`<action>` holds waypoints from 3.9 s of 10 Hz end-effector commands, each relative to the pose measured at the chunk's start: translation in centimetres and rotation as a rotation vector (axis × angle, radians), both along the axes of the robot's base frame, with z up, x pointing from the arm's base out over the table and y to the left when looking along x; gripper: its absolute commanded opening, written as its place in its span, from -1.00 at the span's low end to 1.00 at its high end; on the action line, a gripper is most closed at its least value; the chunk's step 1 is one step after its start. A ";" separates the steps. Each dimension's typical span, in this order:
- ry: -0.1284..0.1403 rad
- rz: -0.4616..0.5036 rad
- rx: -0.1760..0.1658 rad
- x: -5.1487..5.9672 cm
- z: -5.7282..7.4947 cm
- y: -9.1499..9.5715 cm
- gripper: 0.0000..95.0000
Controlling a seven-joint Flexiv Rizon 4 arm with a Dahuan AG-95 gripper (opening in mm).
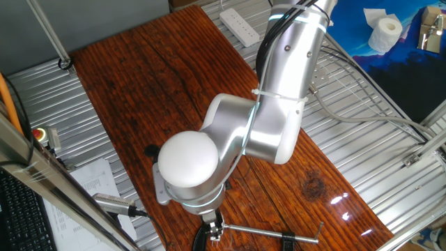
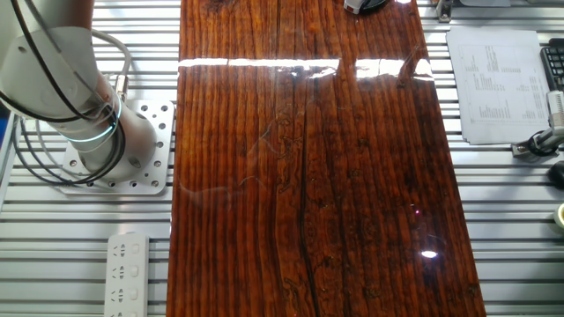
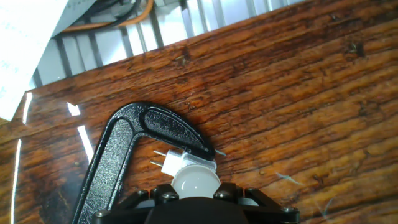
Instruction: Install the light bulb by rotating it
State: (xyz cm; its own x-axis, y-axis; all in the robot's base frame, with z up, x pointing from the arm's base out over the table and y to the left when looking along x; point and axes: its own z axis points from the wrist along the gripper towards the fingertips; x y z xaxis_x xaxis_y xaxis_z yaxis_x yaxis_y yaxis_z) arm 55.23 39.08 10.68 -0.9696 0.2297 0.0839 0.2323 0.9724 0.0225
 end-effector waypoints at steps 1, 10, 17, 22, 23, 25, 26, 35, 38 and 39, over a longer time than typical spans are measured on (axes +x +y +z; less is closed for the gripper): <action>-0.012 0.023 0.008 -0.3 0.1 -0.2 0.60; -0.059 0.922 0.053 0.0 2.6 1.2 0.60; -0.074 1.661 0.081 -0.2 2.9 1.3 0.20; -0.076 1.933 0.075 -0.2 2.5 1.1 0.20; -0.078 1.972 0.075 -0.2 2.4 1.0 0.20; -0.080 2.035 0.073 -0.1 2.1 0.9 0.20; -0.086 2.044 0.074 -0.2 1.8 0.7 0.20; -0.096 2.182 0.063 0.2 0.2 0.1 0.20; -0.109 2.169 0.050 0.0 0.1 0.0 -0.20; -0.111 2.169 0.047 0.0 0.1 0.0 -0.60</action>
